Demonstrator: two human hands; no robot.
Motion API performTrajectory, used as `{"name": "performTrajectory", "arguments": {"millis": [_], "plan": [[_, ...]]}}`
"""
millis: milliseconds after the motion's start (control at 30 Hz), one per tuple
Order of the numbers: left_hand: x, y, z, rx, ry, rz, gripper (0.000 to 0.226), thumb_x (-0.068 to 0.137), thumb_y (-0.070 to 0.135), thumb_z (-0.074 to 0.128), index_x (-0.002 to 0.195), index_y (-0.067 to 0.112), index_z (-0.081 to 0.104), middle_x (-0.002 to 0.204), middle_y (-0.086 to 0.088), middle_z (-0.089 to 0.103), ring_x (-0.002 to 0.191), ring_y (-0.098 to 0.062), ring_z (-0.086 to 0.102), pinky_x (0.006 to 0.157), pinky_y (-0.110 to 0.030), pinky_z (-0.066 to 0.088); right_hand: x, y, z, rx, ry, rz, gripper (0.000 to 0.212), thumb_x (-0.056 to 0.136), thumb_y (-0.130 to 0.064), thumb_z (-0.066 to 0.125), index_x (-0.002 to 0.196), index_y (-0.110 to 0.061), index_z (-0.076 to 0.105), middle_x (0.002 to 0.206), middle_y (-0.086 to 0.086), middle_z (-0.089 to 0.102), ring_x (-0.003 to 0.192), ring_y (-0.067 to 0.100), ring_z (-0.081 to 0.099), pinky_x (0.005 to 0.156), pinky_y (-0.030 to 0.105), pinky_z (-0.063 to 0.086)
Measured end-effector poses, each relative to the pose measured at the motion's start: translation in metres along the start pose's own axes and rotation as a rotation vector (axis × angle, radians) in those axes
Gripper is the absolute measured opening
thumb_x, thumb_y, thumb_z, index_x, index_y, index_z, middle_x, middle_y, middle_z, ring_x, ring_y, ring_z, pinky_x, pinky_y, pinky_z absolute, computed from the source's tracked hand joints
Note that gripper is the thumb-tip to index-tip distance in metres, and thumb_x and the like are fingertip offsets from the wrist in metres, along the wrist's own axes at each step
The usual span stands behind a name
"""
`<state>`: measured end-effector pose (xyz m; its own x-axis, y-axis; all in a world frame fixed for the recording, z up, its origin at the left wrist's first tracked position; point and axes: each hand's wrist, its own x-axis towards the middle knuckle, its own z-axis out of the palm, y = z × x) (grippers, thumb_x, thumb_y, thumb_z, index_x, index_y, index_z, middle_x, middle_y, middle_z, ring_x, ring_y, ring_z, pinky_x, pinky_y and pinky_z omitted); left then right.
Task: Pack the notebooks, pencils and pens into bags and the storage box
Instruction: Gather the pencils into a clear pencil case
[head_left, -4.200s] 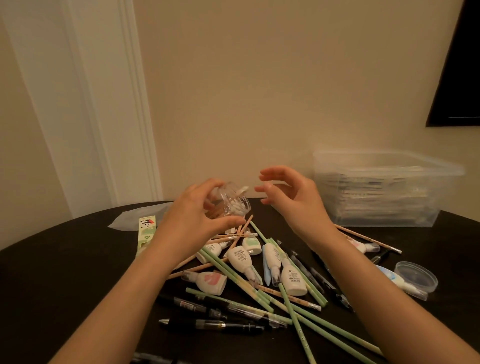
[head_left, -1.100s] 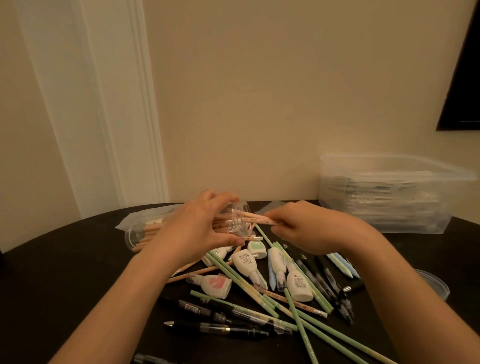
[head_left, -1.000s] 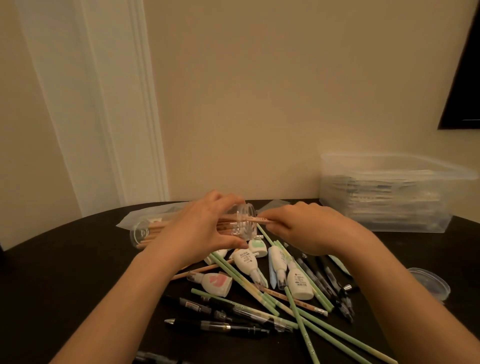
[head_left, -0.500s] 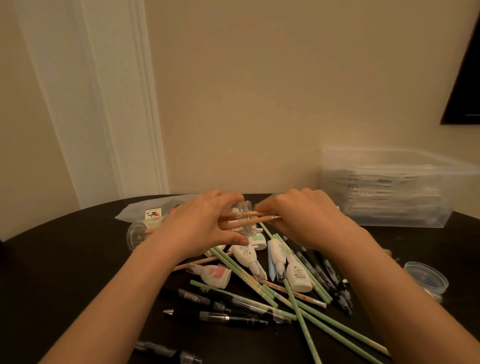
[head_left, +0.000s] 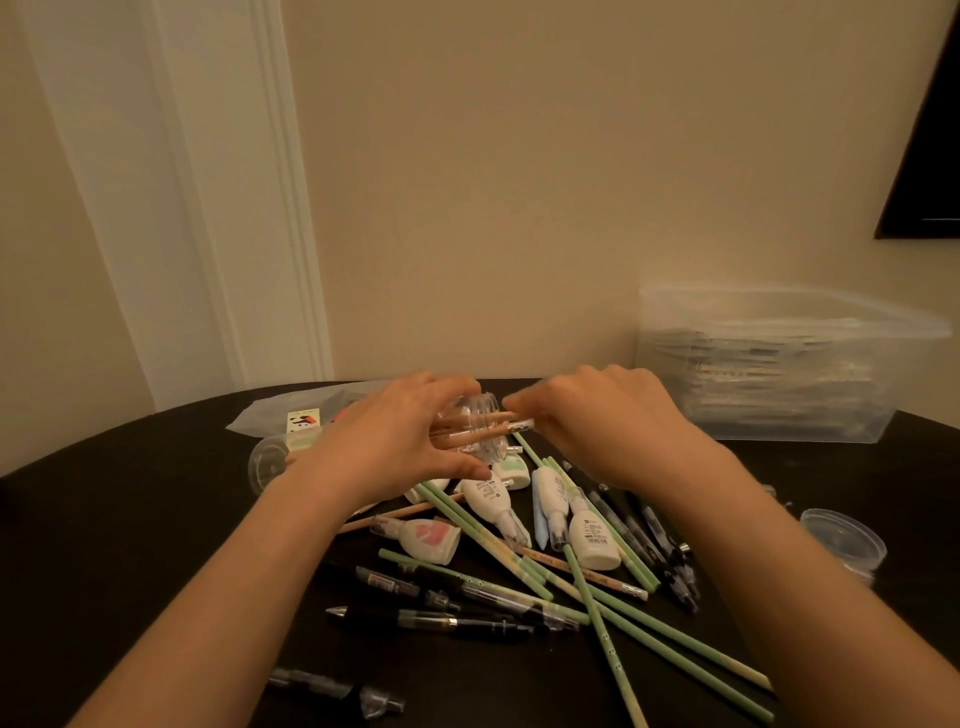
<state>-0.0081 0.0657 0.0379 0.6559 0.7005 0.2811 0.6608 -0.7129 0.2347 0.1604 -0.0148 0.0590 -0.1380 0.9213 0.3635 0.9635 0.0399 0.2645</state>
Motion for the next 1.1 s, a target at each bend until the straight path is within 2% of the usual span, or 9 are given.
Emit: {"name": "performTrajectory", "arguments": {"millis": [100,200,400,533,633,800,900,1000,1100], "plan": [[0.000,0.000,0.000,-0.011,0.003,0.005,0.079,0.070,0.057,0.069,0.138,0.038,0.034,0.131,0.010,0.046,0.115,-0.008,0.046,0.098,-0.034,0.043,0.003,0.002,-0.001,0.380,-0.025,0.018,0.015,0.097,-0.029,0.051,0.109,-0.026,0.058,0.099,-0.004,0.064,0.085,0.018,0.062,0.064,0.027,0.047],[0.000,-0.001,-0.003,-0.024,0.020,0.000,0.080,0.069,0.057,0.069,0.139,0.037,0.034,0.129,0.011,0.046,0.113,-0.008,0.045,0.097,-0.033,0.043,0.004,0.006,-0.007,0.887,-0.040,-0.002,0.013,0.092,-0.011,0.058,0.095,-0.024,0.058,0.094,-0.007,0.062,0.069,0.003,0.065,0.066,0.020,0.054],[-0.001,-0.004,-0.006,-0.280,0.150,-0.040,0.077,0.063,0.053,0.075,0.132,0.036,0.045,0.112,0.013,0.053,0.097,-0.004,0.053,0.087,-0.029,0.048,0.010,-0.010,0.009,1.381,0.321,0.107,0.014,0.086,-0.003,0.064,0.096,-0.013,0.063,0.089,0.004,0.068,0.079,0.012,0.071,0.079,0.029,0.058],[-0.002,0.003,-0.007,-0.421,0.217,-0.017,0.064,0.066,0.047,0.075,0.124,0.039,0.049,0.097,0.019,0.054,0.085,0.007,0.053,0.067,-0.011,0.039,0.013,-0.023,0.029,1.175,0.556,0.135,0.019,0.091,-0.019,0.061,0.108,-0.016,0.067,0.088,-0.007,0.067,0.084,0.006,0.065,0.078,0.029,0.056],[-0.002,0.006,-0.007,-0.445,0.253,-0.016,0.064,0.067,0.049,0.072,0.126,0.038,0.049,0.093,0.017,0.057,0.082,0.006,0.056,0.068,-0.013,0.044,0.014,-0.033,0.039,1.024,0.583,0.038,0.041,0.095,-0.035,0.040,0.129,-0.018,0.055,0.096,-0.015,0.053,0.097,0.005,0.050,0.086,0.019,0.043],[-0.002,0.006,-0.009,-0.503,0.297,-0.020,0.051,0.071,0.040,0.073,0.119,0.032,0.058,0.084,0.013,0.057,0.071,0.004,0.058,0.065,-0.013,0.048,0.013,-0.038,0.039,1.081,0.728,-0.037,0.024,0.092,-0.010,0.056,0.115,-0.015,0.064,0.094,-0.008,0.063,0.091,0.003,0.059,0.080,0.017,0.048],[-0.002,0.006,-0.009,-0.515,0.298,-0.035,0.062,0.066,0.050,0.071,0.123,0.031,0.056,0.089,0.014,0.059,0.075,0.006,0.060,0.064,-0.010,0.046,0.011,-0.036,0.035,1.161,0.703,-0.003,0.017,0.090,-0.011,0.062,0.102,-0.022,0.061,0.092,-0.019,0.064,0.090,-0.002,0.062,0.079,0.019,0.052],[-0.002,0.004,-0.009,-0.519,0.299,-0.064,0.074,0.060,0.056,0.070,0.128,0.032,0.052,0.094,0.019,0.056,0.083,0.007,0.056,0.064,-0.008,0.043,0.012,-0.028,0.033,1.151,0.571,-0.015,0.024,0.093,-0.027,0.057,0.117,-0.030,0.055,0.095,-0.028,0.065,0.099,-0.002,0.063,0.084,0.035,0.055],[-0.002,0.004,-0.008,-0.480,0.301,-0.090,0.073,0.065,0.046,0.076,0.131,0.032,0.048,0.096,0.016,0.053,0.086,0.001,0.055,0.068,-0.012,0.042,0.011,-0.016,0.031,1.208,0.478,0.028,0.026,0.097,-0.026,0.048,0.123,-0.029,0.054,0.094,-0.018,0.070,0.090,0.012,0.066,0.082,0.039,0.052]]}}
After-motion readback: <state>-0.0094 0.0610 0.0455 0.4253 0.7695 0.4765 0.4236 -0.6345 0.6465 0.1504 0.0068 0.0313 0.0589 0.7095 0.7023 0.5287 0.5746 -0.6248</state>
